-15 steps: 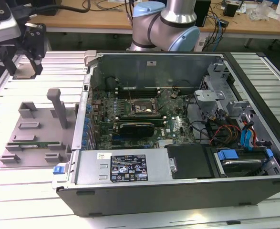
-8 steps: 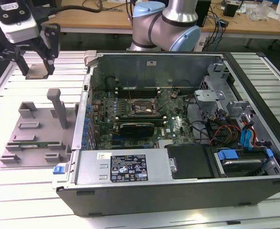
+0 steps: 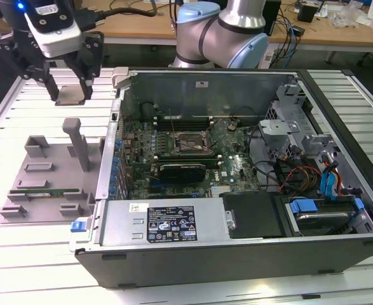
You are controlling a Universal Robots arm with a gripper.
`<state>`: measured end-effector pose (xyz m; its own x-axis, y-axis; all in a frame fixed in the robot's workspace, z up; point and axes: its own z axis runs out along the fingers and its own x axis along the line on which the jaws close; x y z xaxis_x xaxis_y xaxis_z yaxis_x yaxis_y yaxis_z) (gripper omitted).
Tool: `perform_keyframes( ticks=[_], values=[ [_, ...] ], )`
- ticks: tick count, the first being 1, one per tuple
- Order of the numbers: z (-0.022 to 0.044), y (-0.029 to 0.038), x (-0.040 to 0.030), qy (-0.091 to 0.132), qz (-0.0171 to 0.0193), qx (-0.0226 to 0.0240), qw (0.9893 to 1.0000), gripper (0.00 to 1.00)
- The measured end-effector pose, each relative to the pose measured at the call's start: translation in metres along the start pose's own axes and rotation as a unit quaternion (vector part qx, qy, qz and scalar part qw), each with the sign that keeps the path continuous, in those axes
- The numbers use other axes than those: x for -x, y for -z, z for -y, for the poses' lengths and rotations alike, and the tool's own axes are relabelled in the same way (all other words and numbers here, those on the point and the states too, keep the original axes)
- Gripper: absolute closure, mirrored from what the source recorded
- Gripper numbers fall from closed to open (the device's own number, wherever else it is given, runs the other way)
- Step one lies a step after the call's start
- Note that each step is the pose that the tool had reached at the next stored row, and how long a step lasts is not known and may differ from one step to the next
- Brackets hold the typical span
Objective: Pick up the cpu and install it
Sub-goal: 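Pick up the cpu and move it towards the insertion slot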
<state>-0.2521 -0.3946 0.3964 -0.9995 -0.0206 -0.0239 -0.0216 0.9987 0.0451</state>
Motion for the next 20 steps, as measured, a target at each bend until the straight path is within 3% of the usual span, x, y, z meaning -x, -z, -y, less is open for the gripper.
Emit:
perform_keyframes(
  ticks=[7, 12, 20],
  values=[
    [0.0007, -0.0007, 0.0309, 0.0, 0.0, 0.0, 1.0, 0.45],
    [0.0013, -0.0014, 0.0614, 0.0, 0.0, 0.0, 1.0, 0.45],
    [0.0019, -0.0021, 0.0879, 0.0, 0.0, 0.0001, 1.0, 0.45]
  ],
)
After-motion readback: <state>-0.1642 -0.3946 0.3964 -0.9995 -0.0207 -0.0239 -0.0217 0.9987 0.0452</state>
